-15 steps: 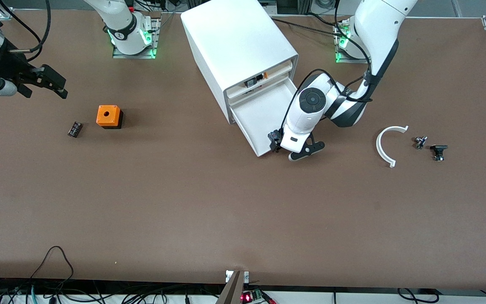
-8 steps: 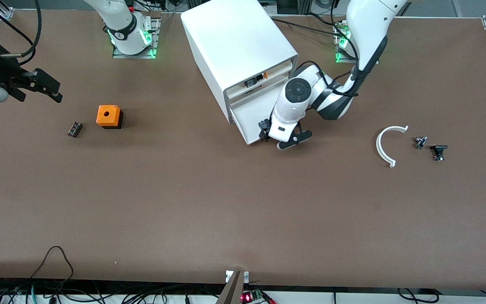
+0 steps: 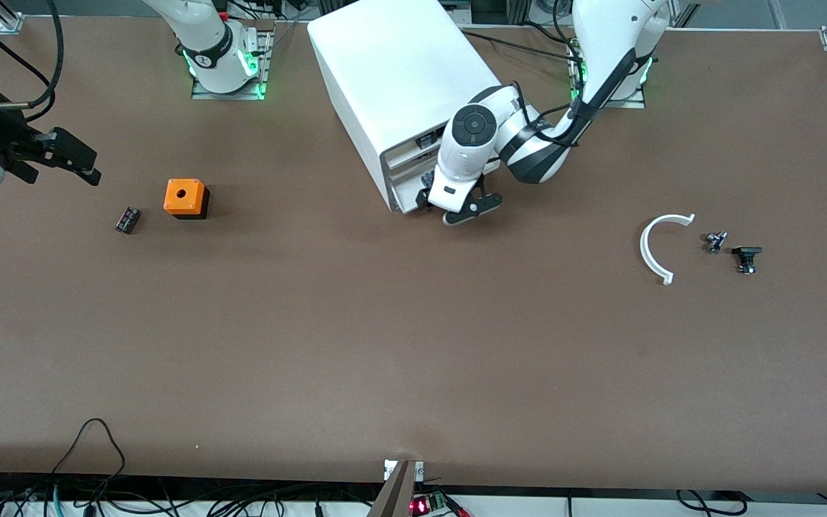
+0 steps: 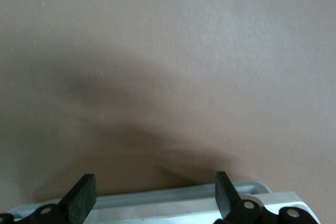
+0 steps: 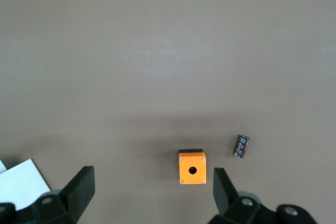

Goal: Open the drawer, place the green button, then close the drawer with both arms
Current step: 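Push the drawer shut into the cabinet with the left gripper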

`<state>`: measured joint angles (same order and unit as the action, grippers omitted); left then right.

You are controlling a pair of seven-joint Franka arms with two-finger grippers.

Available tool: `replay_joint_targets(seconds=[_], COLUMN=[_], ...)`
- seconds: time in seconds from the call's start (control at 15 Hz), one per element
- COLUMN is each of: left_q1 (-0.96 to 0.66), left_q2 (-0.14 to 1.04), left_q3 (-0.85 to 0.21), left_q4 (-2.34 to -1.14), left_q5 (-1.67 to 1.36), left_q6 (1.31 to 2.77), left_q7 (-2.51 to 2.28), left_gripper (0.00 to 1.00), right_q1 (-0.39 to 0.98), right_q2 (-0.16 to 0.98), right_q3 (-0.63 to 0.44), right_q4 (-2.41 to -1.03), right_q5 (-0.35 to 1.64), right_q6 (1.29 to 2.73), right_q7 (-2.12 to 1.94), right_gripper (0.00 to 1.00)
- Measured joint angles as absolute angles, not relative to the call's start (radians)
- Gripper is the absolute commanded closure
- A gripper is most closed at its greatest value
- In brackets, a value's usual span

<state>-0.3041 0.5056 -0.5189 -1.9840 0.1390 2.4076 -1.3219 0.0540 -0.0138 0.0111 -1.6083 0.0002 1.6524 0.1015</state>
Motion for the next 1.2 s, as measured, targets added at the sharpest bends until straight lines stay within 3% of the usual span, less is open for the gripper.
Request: replay_joint_targets(seconds=[1.2], left_q1=[-0.299], left_q2=[0.491], left_q3=[-0.568], left_q4=[-1.995], left_q5=[0.139], left_q6=[2.381], left_q7=[-1.325], left_gripper=[0.0], right_q1=[0.047], right_q2=[-0.001], right_q3=[0.009], right_q4=[-1.607], right_q5=[-0.028], right_q6=[1.652], right_q7=[0.102], right_gripper=[0.0])
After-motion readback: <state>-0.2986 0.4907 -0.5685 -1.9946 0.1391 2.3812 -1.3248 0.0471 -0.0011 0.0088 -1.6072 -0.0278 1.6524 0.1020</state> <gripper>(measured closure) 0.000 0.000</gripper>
